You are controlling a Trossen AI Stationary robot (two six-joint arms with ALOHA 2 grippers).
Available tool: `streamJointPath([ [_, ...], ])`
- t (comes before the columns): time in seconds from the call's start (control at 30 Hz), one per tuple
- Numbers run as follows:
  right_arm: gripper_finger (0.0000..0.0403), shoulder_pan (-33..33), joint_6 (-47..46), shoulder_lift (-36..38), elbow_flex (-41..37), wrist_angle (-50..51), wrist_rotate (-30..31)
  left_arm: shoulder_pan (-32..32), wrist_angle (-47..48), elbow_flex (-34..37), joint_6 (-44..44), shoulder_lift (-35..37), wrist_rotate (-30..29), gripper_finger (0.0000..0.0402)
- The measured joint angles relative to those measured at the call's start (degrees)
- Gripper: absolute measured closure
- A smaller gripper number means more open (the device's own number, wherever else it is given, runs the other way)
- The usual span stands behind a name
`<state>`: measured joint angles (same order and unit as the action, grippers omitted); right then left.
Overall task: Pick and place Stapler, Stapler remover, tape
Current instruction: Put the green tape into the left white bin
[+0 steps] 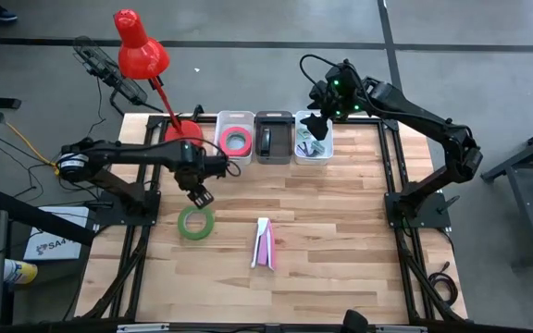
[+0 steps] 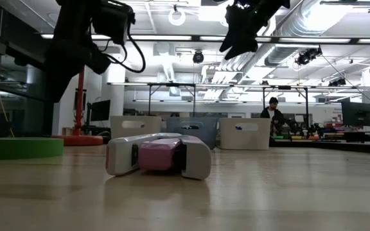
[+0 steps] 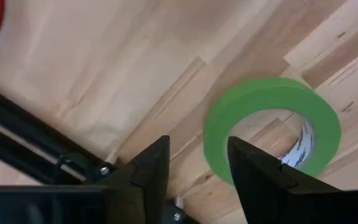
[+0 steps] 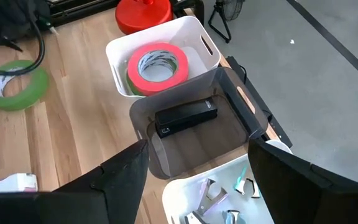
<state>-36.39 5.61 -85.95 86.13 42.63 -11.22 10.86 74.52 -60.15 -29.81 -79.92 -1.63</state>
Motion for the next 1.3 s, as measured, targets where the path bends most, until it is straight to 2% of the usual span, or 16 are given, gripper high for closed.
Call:
streamJointPath([
  [0.2, 0.0136, 0.0, 0.0, 0.0, 0.0, 0.0, -1.3, -3.0, -0.6, 2.0, -2.5, 0.0, -1.6, 0.0175],
  [0.37, 0.0135, 0.0, -0.2, 0.0, 0.0, 0.0, -1.4, -4.7, -1.6, 3.7, 0.8, 0.2, 2.0, 0.0136],
  [0.7, 0.0135, 0.0, -0.2, 0.0, 0.0, 1.7, -1.4, -4.5, -11.8, 11.6, 0.8, 1.0, 10.2, 0.0145],
  [1.07, 0.0136, 0.1, -0.7, 0.0, 0.0, 1.9, -1.4, -4.5, -17.9, 19.7, 0.0, 1.0, 8.9, 0.0149],
  [1.3, 0.0135, 0.1, -0.7, 0.0, 0.0, 1.9, -1.4, -4.5, -22.4, 23.3, -0.7, 1.0, 10.8, 0.0149],
])
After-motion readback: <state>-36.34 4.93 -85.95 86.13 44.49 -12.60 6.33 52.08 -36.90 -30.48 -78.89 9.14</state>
